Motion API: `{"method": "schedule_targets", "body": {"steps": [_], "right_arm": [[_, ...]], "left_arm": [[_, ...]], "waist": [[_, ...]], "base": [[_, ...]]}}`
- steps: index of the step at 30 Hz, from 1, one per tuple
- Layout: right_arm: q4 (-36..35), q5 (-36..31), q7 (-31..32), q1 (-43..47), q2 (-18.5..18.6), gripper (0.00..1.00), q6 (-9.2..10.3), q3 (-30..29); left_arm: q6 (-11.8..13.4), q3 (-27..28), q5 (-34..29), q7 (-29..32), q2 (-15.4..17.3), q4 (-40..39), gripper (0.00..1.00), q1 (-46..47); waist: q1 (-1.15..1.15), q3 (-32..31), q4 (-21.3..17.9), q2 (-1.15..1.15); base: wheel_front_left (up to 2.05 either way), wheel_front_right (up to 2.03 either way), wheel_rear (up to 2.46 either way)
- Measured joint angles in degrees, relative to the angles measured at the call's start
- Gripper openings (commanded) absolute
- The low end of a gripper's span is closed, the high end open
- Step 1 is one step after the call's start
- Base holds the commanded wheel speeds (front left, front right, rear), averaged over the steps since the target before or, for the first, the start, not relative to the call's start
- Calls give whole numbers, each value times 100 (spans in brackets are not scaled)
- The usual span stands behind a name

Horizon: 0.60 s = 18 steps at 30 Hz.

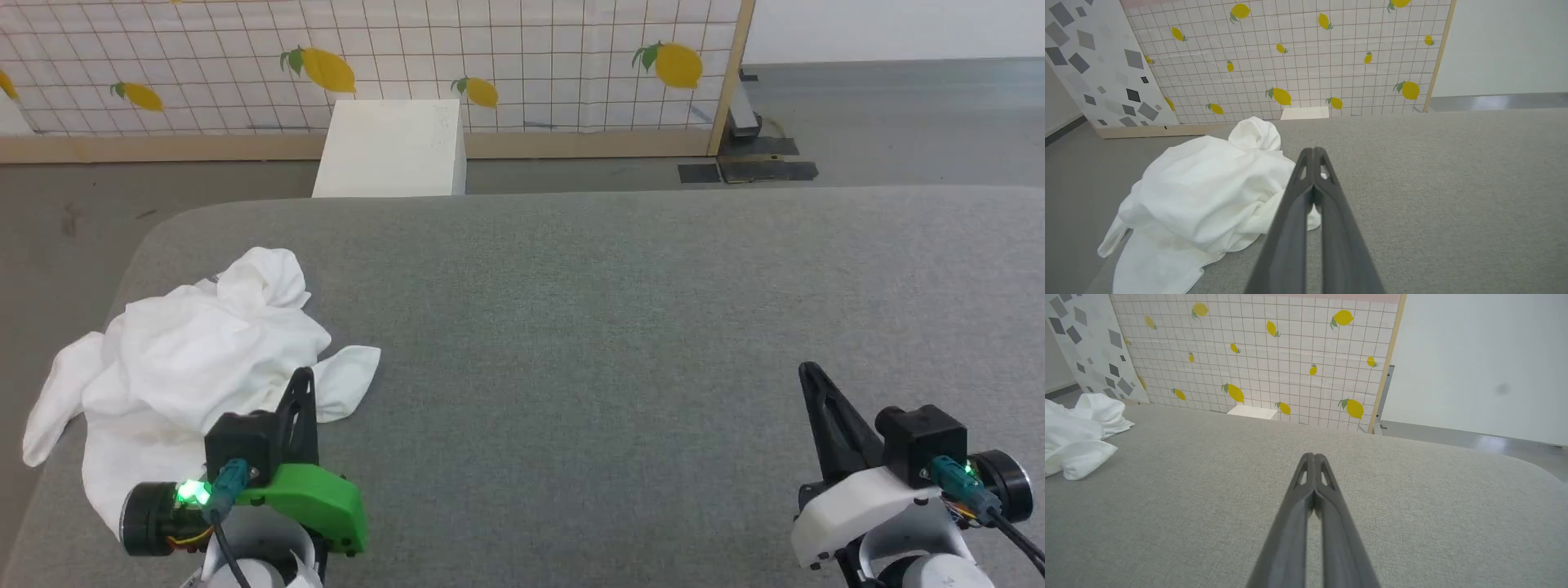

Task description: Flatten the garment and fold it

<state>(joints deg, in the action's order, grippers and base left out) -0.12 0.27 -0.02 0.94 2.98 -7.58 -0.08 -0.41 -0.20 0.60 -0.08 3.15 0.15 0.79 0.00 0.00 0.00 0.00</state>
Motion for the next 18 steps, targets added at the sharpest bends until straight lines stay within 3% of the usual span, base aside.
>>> {"method": "schedule_targets", "body": {"steps": [16, 17, 18], "right_arm": [[0, 0, 0, 0, 0, 0, 0, 0], [0, 1, 0, 1, 0, 100, 0, -1], [0, 2, 0, 2, 0, 100, 0, -1]], "left_arm": [[0, 0, 0, 0, 0, 0, 0, 0], [-1, -1, 1, 0, 0, 1, 100, 1], [-1, -4, 2, 0, 1, 1, 100, 2]], "waist": [[0, 0, 0, 0], [0, 0, 0, 0], [0, 0, 0, 0]], "base": [[0, 0, 0], [0, 0, 0], [0, 0, 0]]}}
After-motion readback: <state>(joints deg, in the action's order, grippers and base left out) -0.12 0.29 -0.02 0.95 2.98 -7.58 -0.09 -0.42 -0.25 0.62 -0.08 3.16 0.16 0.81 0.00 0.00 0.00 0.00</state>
